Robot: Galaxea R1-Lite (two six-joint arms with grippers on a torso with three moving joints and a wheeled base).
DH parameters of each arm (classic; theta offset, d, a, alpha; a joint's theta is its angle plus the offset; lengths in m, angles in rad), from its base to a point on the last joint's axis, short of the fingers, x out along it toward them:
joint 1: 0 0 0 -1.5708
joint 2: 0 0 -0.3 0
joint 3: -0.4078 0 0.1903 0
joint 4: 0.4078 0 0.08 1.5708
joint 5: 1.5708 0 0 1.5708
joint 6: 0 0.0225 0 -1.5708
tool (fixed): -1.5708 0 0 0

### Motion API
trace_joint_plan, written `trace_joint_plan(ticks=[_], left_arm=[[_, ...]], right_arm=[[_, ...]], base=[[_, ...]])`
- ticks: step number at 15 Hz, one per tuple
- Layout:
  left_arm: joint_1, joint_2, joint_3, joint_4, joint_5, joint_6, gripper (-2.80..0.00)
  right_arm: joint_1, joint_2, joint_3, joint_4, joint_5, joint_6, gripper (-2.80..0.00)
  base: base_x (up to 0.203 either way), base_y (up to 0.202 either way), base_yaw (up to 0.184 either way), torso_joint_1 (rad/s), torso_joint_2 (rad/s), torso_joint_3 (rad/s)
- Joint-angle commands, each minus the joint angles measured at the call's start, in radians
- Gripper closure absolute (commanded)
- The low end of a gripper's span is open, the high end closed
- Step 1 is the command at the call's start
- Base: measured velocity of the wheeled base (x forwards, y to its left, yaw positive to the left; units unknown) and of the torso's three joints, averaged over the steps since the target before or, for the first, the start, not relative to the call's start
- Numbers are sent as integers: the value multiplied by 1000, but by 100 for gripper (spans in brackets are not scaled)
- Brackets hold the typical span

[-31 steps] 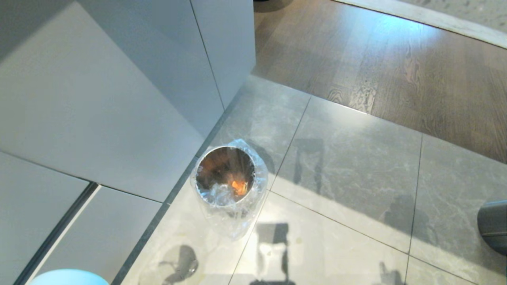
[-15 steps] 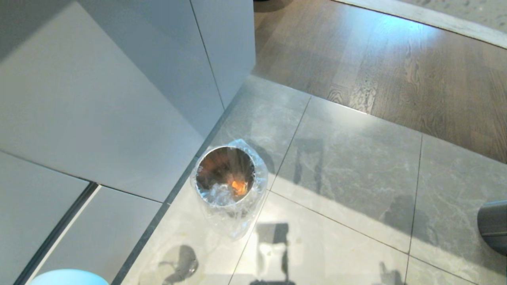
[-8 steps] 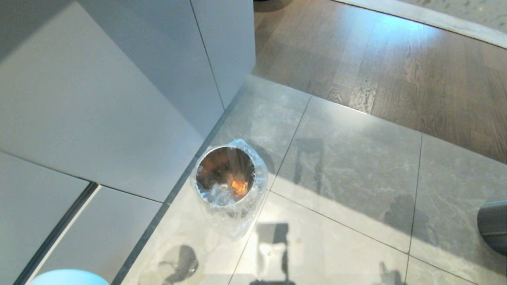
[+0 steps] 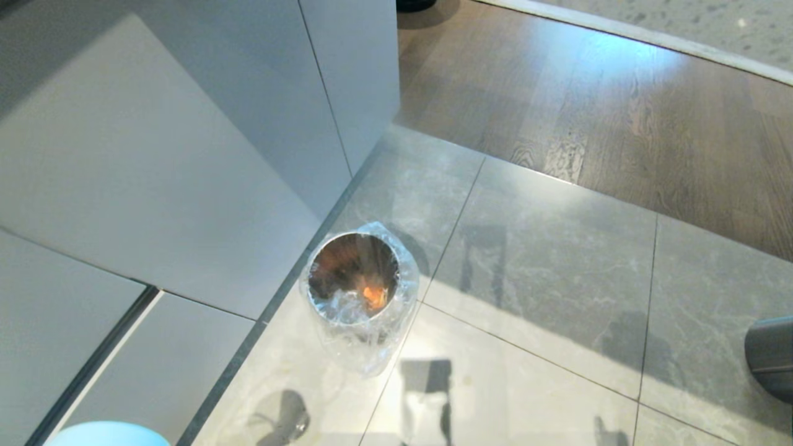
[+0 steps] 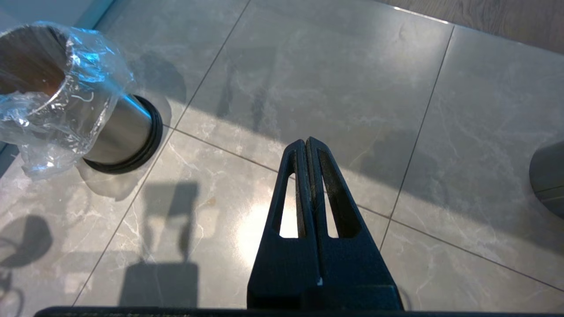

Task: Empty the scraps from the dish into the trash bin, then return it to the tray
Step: Put the bowl back to the table

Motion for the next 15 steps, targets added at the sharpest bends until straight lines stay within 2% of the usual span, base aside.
trace_joint_plan(ticks=[1, 15], left_arm=[[0, 0, 0, 0, 1, -1, 0], [2, 0, 0, 0, 1, -8, 0]], right_arm=[[0, 0, 0, 0, 0, 0, 0], [0, 0, 0, 0, 0, 0, 0]], base=[[0, 0, 0, 5, -5, 167], [0, 0, 0, 1, 2, 200]])
